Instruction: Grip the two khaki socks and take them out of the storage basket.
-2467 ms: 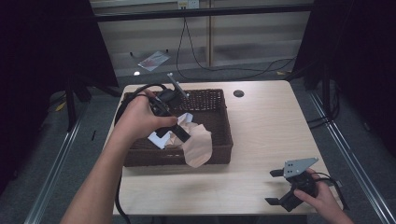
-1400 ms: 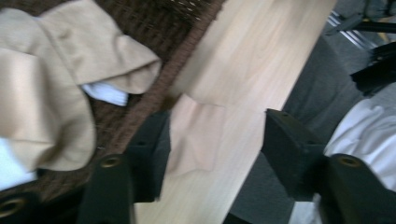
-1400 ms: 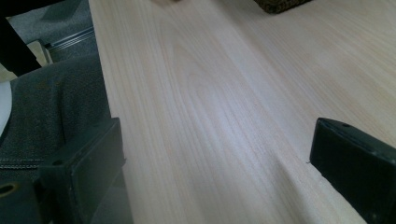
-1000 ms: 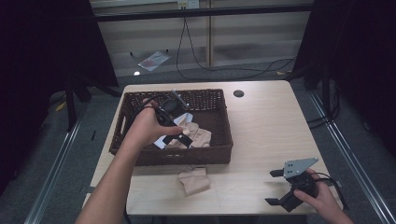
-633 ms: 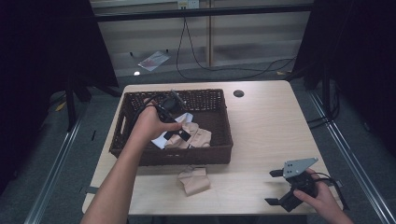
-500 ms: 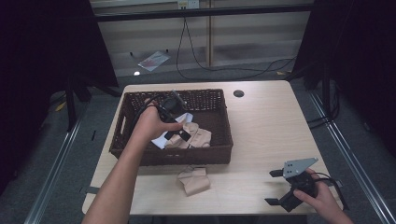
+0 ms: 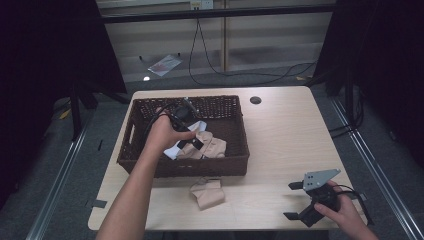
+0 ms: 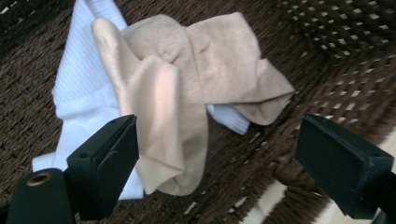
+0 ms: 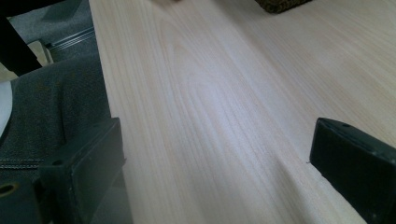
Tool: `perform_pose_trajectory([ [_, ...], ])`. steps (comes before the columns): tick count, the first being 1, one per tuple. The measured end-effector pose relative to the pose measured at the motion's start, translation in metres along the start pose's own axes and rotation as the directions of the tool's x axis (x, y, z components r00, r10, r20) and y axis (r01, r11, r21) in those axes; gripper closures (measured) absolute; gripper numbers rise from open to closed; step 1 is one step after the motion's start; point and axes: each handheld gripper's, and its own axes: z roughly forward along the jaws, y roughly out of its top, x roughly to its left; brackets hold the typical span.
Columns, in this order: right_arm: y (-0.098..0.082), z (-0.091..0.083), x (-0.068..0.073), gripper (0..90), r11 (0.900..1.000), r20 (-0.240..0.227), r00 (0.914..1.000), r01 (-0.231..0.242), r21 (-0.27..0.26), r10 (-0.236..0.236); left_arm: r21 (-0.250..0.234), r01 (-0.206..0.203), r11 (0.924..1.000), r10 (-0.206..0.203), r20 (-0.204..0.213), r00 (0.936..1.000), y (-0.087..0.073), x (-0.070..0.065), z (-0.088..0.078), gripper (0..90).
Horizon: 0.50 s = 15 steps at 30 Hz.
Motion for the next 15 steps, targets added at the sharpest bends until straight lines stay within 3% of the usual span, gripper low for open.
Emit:
perform_pose_trajectory([
  [15,0.0,-0.001,0.0,2.7,1.0,-0.002,1.0,-0.001,0.002,0.001,-0.02,0.043,0.9989,-0.044,-0.028,0.9986,-0.005,0.02,0.022,16.6],
])
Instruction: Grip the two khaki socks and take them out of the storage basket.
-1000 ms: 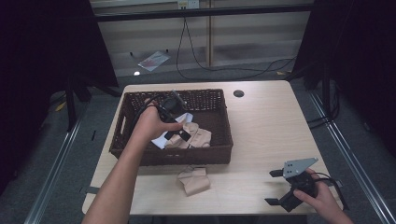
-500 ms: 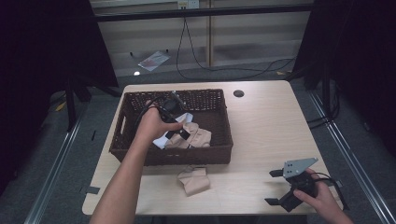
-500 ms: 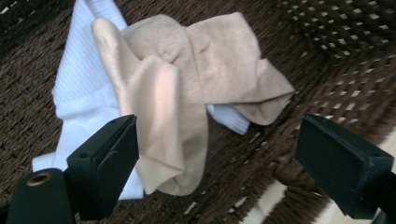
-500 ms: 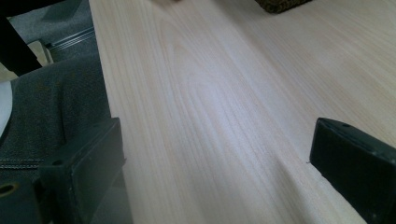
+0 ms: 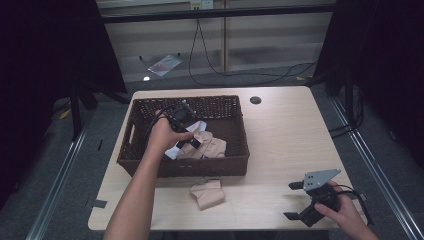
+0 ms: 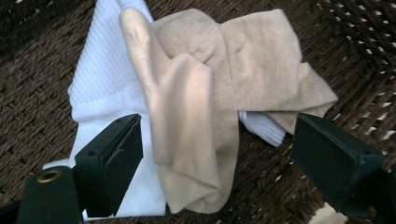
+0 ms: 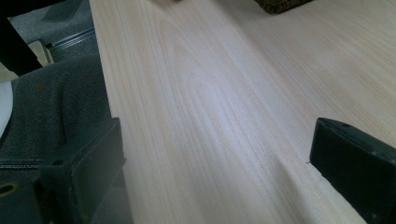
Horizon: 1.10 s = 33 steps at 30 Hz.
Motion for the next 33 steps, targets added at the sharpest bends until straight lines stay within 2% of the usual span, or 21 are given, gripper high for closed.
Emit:
perform_pose_trajectory([
  [3,0.0,0.0,0.0,2.7,1.0,-0.001,1.0,0.001,0.0,-0.001,-0.004,-0.012,0.9999,0.012,-0.008,0.9999,-0.001,0.002,0.002,17.6],
  [10,0.0,0.0,0.0,2.7,1.0,-0.003,1.0,-0.001,-0.002,0.001,-0.014,-0.009,0.9999,0.008,-0.016,0.9998,-0.004,0.007,0.008,18.8],
  [13,0.0,0.0,0.0,2.7,1.0,-0.002,1.0,0.0,-0.002,0.0,-0.004,-0.009,1.0,0.009,-0.021,0.9997,-0.005,0.01,0.011,20.9],
  [18,0.0,0.0,0.0,2.7,1.0,-0.003,1.0,0.0,-0.003,0.0,-0.014,-0.005,0.9999,0.005,-0.027,0.9996,-0.007,0.014,0.018,28.8],
  [19,0.0,0.0,0.0,2.7,1.0,-0.002,1.0,0.003,-0.003,-0.003,-0.019,-0.009,0.9998,0.008,-0.029,0.9996,-0.008,0.015,0.019,31.8],
  [20,0.0,0.0,0.0,2.7,1.0,-0.002,1.0,0.002,-0.004,-0.002,-0.014,-0.012,0.9998,0.011,-0.034,0.9993,-0.008,0.015,0.02,39.4],
  [21,0.0,0.0,0.0,2.7,1.0,-0.002,1.0,0.002,-0.004,-0.002,-0.013,-0.013,0.9998,0.013,-0.037,0.9992,-0.009,0.016,0.021,39.4],
  [23,0.0,-0.001,0.001,2.7,1.0,-0.002,1.0,0.004,-0.003,-0.004,-0.015,-0.019,0.9997,0.018,-0.036,0.9992,-0.011,0.018,0.021,50.8],
  [26,0.0,-0.001,0.0,2.7,1.0,-0.001,1.0,0.007,-0.004,-0.007,0.003,0.007,1.0,-0.007,-0.045,0.999,-0.012,0.019,0.019,79.9],
  [28,0.0,-0.001,0.0,2.7,1.0,-0.001,1.0,0.005,-0.002,-0.005,0.01,0.021,0.9997,-0.021,-0.045,0.9988,-0.013,0.018,0.017,84.5],
  [31,0.0,-0.001,0.0,2.7,1.0,-0.002,1.0,0.006,-0.002,-0.006,0.036,0.048,0.9982,-0.047,-0.014,0.9988,-0.012,0.016,0.013,85.4],
  [32,0.0,-0.001,0.0,2.7,1.0,-0.002,1.0,0.006,-0.002,-0.006,0.039,0.072,0.9966,-0.072,0.004,0.9974,-0.011,0.015,0.007,85.7],
  [33,0.0,-0.001,0.0,2.7,1.0,-0.002,1.0,0.006,-0.002,-0.006,0.039,0.072,0.9966,-0.072,0.004,0.9974,-0.011,0.015,0.007,85.7],
])
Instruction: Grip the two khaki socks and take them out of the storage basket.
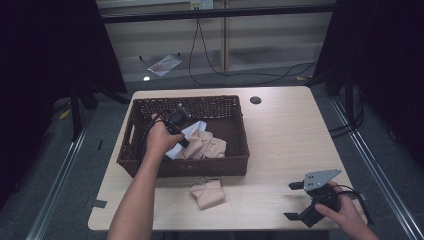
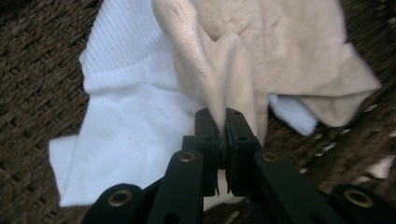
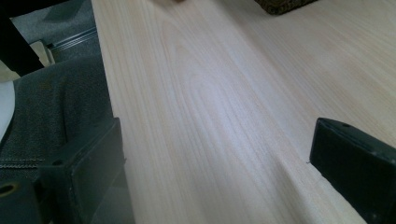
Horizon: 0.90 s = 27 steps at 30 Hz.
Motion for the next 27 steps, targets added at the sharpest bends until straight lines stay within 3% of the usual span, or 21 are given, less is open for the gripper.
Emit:
perform_pose_trajectory([
  [1,0.0,0.0,0.0,2.7,1.0,0.001,1.0,0.0,0.0,0.0,0.007,0.018,0.9998,-0.018,0.009,0.9998,0.0,-0.001,-0.004,85.7],
  [5,0.0,0.0,0.0,2.7,1.0,0.001,1.0,-0.003,0.0,0.003,0.015,0.027,0.9995,-0.027,0.034,0.9991,0.004,-0.008,-0.021,85.7],
  [15,0.0,0.0,0.0,2.7,1.0,0.004,1.0,-0.001,0.003,0.001,0.011,0.01,0.9999,-0.01,0.045,0.9989,0.012,-0.02,-0.064,85.6],
  [27,0.001,0.001,0.0,2.7,1.0,0.004,1.0,-0.001,0.002,0.001,-0.007,0.024,0.9997,-0.023,0.076,0.9969,0.016,-0.03,-0.1,85.6],
])
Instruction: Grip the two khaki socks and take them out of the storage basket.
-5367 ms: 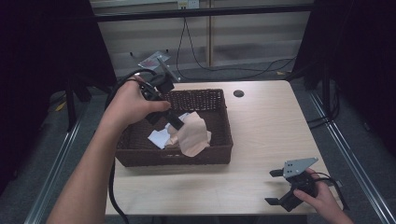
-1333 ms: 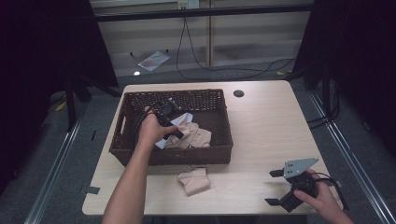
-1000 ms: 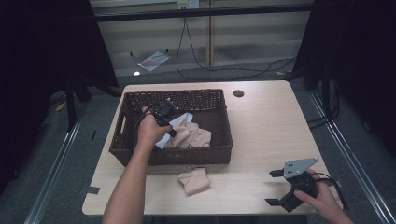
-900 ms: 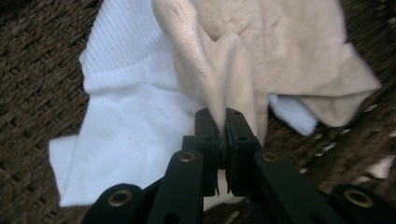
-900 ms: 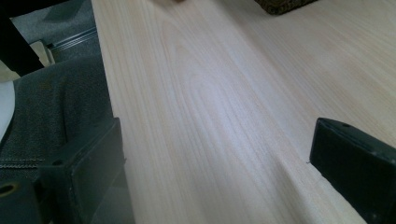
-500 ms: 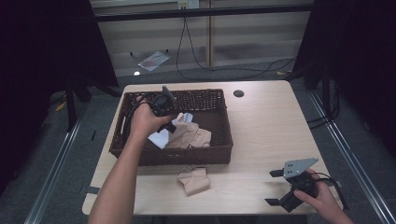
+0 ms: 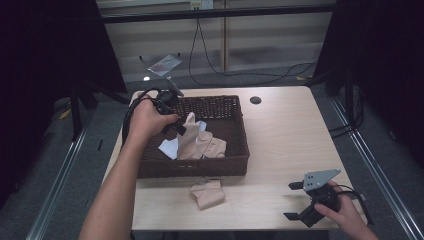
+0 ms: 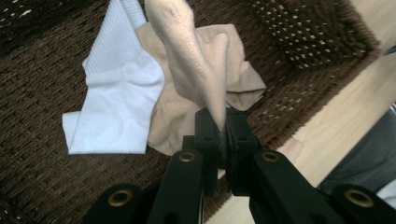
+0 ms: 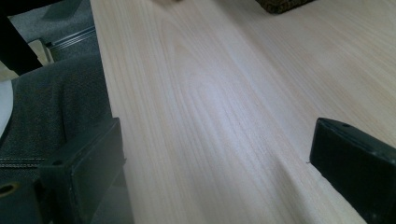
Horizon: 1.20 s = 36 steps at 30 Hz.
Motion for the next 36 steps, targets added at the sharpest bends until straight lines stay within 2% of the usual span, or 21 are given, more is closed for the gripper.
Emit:
perform_pose_trajectory([
  [7,0.0,0.0,0.0,2.7,1.0,0.0,1.0,0.001,0.0,-0.001,-0.012,-0.005,0.9999,0.005,0.029,0.9996,0.004,-0.011,-0.017,85.6],
  [10,0.0,0.0,0.0,2.7,1.0,-0.001,1.0,0.0,-0.001,0.0,-0.018,0.008,0.9998,-0.007,0.042,0.9991,0.005,-0.017,-0.025,85.5],
  [18,0.0,0.001,0.0,2.7,1.0,-0.003,1.0,0.004,0.001,-0.004,-0.008,-0.007,0.9999,0.008,0.05,0.9987,0.008,-0.029,-0.039,85.5],
  [24,0.0,0.002,0.0,2.7,1.0,-0.004,1.0,0.006,0.001,-0.006,-0.014,0.008,0.9999,-0.007,0.077,0.997,0.01,-0.037,-0.051,85.6],
  [30,0.0,0.001,0.0,2.7,1.0,-0.004,1.0,0.004,0.0,-0.004,-0.003,-0.014,0.9999,0.014,0.096,0.9952,0.009,-0.043,-0.057,85.5],
  [32,0.0,0.002,0.0,2.7,1.0,-0.005,1.0,0.006,0.0,-0.006,-0.003,-0.012,0.9999,0.013,0.108,0.9941,0.008,-0.045,-0.058,85.5],
  [36,0.0,0.002,0.0,2.7,1.0,-0.005,1.0,0.007,0.0,-0.007,0.012,-0.035,0.9993,0.033,0.12,0.9923,0.007,-0.05,-0.057,85.5],
])
